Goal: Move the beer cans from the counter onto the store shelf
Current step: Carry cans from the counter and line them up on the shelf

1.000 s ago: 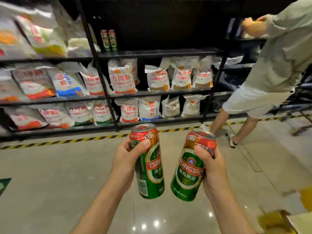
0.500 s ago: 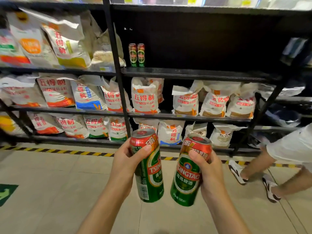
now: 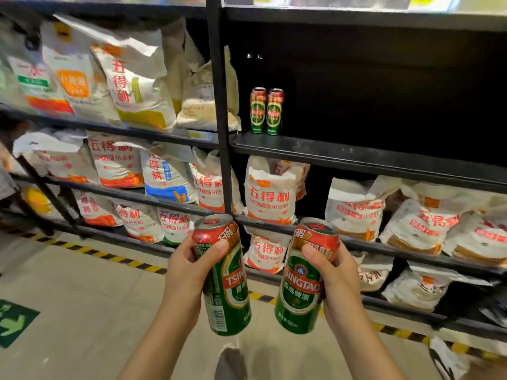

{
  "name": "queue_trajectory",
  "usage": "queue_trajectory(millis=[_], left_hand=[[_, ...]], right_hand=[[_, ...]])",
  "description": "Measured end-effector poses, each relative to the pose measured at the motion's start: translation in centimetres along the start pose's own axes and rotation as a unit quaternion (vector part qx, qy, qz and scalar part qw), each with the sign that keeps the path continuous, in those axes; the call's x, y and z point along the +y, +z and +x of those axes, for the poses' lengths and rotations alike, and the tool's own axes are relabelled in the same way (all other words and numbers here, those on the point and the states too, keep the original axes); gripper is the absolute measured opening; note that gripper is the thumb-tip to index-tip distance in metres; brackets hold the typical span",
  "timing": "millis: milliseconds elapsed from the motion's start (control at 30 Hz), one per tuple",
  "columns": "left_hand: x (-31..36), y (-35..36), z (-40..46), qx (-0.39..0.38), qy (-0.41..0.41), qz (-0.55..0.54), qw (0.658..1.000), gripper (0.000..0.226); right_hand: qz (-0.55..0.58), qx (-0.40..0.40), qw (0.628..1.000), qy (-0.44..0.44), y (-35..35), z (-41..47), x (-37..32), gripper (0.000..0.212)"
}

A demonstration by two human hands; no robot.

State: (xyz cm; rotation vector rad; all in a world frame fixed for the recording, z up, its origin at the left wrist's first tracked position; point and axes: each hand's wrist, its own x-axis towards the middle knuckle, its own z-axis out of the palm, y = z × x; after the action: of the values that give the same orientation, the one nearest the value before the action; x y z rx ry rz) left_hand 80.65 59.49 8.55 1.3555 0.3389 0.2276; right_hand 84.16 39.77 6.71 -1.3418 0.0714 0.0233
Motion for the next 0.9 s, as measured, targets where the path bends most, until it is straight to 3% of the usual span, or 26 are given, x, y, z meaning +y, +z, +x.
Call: queue_trajectory(millis=[167,333,500,667,900], left_hand=[[1.0,1.9,11.7,-0.04,0.0,0.006,0.999,0.044],[2.8,4.8,21.0,-0.103,0.022,0.023,0.994,0.042],[3.0,7.9,28.1,-0.139,0.029,0.004,0.99,0.036],[3.2,11.0,35.5,-0.138,0.048,0.007,0.989,0.036],[4.7,14.2,43.4,-0.092,0.094,0.014,0.991,0.038]], right_hand=[[-0.009,0.03,0.999,-0.009,3.0,9.8,0.1,0.047],[-0.006,0.07,0.997,-0.029,4.9,16.9,-0.7,0.066],[0.003,0.092,0.995,-0.032,5.3,23.5,-1.2,0.063],[-0.011,0.073,0.996,-0.053,5.6,32.6,-1.8,0.047],[-0.062,0.01,0.993,-0.103,7.1,42.9,-3.5,0.064]])
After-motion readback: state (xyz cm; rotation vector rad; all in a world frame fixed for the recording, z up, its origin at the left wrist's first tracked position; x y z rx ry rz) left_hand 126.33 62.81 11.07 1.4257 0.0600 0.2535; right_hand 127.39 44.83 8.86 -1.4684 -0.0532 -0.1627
